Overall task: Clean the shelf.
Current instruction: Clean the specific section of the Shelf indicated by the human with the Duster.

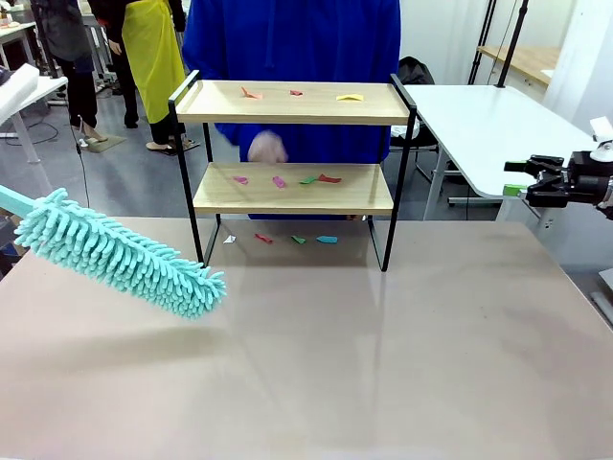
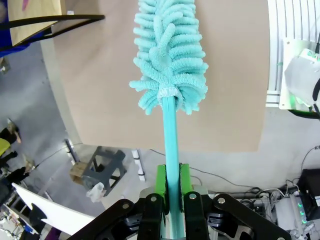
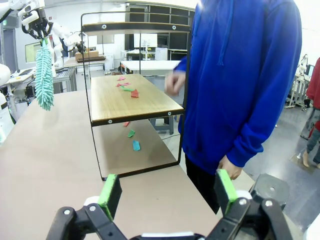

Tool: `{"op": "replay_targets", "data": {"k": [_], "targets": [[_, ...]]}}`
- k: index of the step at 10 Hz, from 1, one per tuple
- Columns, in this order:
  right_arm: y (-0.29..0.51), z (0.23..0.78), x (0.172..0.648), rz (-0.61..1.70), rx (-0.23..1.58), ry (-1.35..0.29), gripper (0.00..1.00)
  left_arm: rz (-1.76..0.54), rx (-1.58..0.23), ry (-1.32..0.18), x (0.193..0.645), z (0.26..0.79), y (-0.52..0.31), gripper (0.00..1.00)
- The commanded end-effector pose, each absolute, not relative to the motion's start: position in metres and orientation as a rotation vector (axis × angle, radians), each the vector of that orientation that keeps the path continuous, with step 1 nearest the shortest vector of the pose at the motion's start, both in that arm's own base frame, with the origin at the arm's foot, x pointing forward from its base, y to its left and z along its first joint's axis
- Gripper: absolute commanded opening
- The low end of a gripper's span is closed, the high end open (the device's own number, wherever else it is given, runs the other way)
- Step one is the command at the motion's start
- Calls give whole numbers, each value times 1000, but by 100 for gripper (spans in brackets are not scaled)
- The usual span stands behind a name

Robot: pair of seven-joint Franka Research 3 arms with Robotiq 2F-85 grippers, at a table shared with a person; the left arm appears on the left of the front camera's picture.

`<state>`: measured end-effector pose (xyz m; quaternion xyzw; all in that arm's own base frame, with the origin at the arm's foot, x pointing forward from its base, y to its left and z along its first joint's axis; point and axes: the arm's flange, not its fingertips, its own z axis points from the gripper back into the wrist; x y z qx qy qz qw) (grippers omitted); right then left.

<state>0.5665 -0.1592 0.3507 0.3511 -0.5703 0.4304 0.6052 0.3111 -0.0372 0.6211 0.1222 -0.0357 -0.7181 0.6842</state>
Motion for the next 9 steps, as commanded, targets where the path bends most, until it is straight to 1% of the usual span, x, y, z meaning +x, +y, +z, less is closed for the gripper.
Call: {"op": "replay_targets", "data": {"k": [1, 9], "targets": [[-158, 355, 566, 985, 816, -1306, 100, -1616, 276, -87, 311, 624, -37, 13], [-158, 355, 566, 985, 816, -1306, 100, -1616, 276, -87, 311, 624, -37, 13]]}}
